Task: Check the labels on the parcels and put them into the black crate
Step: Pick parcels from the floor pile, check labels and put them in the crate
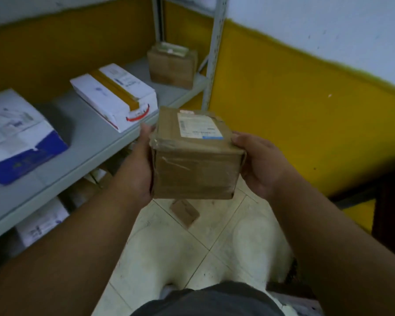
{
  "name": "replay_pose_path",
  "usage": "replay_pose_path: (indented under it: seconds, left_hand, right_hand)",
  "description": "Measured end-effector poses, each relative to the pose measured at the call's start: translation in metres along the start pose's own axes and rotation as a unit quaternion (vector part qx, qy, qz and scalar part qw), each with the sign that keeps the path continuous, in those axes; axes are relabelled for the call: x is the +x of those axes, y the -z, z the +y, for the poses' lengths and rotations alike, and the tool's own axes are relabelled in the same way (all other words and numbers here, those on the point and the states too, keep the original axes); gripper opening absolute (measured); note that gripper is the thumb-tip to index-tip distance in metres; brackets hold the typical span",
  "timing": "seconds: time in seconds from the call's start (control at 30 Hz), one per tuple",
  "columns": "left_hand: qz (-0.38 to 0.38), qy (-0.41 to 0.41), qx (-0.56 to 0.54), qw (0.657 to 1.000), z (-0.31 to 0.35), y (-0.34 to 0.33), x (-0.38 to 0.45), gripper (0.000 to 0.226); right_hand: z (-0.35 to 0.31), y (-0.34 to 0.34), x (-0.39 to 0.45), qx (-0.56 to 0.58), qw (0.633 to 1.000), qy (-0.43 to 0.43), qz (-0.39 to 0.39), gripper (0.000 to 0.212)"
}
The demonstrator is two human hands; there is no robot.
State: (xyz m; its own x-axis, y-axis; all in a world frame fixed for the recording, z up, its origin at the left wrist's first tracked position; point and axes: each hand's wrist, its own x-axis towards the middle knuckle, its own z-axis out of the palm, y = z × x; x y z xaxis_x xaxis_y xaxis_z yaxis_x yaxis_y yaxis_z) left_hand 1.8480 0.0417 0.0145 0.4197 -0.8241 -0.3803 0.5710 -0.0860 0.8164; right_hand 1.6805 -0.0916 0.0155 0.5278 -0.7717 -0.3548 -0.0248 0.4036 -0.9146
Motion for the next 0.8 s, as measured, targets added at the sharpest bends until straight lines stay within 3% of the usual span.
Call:
replay_pose_path:
  seconds: [0.13, 0.3, 0.43, 0.53, 0.63, 0.8]
  left_hand:
    - [0.045, -0.058, -0.032, 0.997, 0.021, 0.009, -0.036, 0.051]
    - [0.097, -0.093, -0.110, 0.985, 0.026, 0.016, -0.073, 0.068]
    - [0.140, -0.108, -0.182, 0.967, -0.003, 0.005, -0.120, 0.052]
    - [0.207, -0.151, -0.186, 0.949, -0.031, -0.007, -0.163, 0.049]
    - [0.286, -0.220, -0.143, 0.922, -0.063, -0.011, -0.220, 0.059]
    - [0.368, -0.245, -0.060, 0.895, -0.106, -0.021, -0.327, 0.076]
  right_hand:
    - [-0.019, -0.015, -0.017, -0.079, 0.993, 0.046, -0.075, 0.024]
    - [-0.031, -0.040, -0.032, -0.164, 0.958, 0.144, -0.186, 0.030]
    - [-0.030, -0.043, -0.047, -0.200, 0.925, 0.180, -0.269, 0.036]
    - [-0.015, -0.042, -0.063, -0.223, 0.905, 0.167, -0.322, 0.032]
    - [0.008, -0.055, -0.089, -0.221, 0.894, 0.163, -0.354, 0.023]
    - [0.056, -0.087, -0.174, -0.235, 0.860, 0.026, -0.452, 0.070]
